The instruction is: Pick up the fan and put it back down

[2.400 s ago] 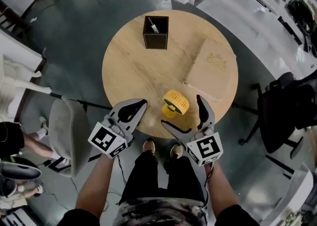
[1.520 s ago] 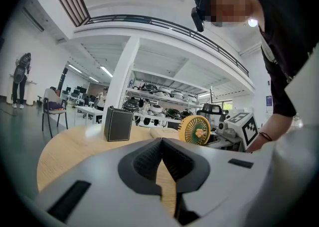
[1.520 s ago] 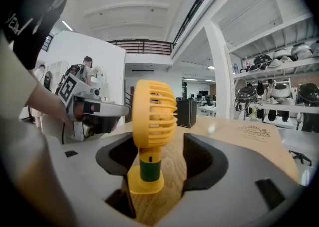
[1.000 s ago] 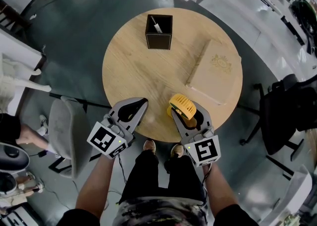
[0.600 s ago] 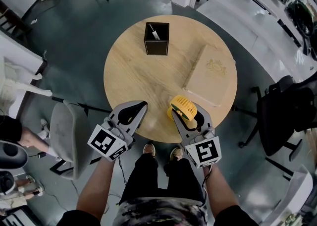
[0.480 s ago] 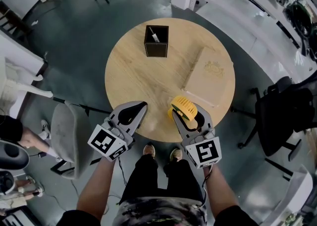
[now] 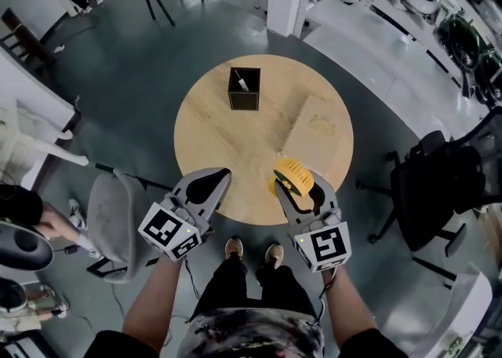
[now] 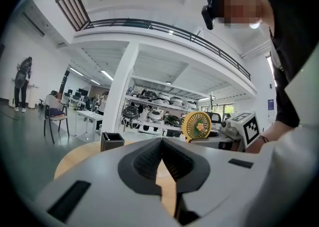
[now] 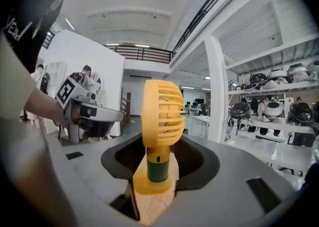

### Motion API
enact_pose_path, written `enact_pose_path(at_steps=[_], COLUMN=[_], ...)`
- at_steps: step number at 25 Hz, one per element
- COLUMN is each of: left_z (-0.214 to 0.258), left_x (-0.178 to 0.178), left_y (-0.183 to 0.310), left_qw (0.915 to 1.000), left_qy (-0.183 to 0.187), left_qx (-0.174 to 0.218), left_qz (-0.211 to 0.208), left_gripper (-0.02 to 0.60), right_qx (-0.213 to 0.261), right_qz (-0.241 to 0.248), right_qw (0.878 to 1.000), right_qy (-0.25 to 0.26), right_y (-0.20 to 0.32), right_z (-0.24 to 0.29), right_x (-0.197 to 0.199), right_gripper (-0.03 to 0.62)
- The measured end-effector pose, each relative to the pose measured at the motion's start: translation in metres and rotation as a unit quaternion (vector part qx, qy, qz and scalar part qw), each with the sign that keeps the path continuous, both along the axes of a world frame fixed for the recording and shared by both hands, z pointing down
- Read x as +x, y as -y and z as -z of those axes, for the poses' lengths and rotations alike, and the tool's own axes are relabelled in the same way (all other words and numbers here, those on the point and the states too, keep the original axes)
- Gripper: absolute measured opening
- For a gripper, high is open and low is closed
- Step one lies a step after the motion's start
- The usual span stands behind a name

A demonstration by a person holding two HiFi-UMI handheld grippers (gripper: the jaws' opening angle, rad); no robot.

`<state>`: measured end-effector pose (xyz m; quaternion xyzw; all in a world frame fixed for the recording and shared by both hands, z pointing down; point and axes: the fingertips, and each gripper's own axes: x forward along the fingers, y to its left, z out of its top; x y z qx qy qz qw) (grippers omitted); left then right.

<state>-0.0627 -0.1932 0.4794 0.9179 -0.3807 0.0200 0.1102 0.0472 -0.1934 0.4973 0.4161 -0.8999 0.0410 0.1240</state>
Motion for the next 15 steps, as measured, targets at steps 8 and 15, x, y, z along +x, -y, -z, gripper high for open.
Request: enact_pose_path(at_steps=[8,15], left_z=[0.078,0.141], left_x=[0.007,0.016], left_y=[-0.011,-0.028], left_qw=[1.0000,0.9993], left_qy=[-0.003,-0.033], left_qx=[-0.001,-0.006], left_qz=[-0.001,-0.014], left_gripper=[0.015,0.017], right_qx=[0.011,0.021], right_qz=[-0.012,-0.026], right_qw=[1.000,0.999], right_qy=[0.005,0.009], right_y=[-0.008,-0.020], right_z=[0.085,0.157], right_x=[0.008,0.010], right_gripper=[0.183,0.183])
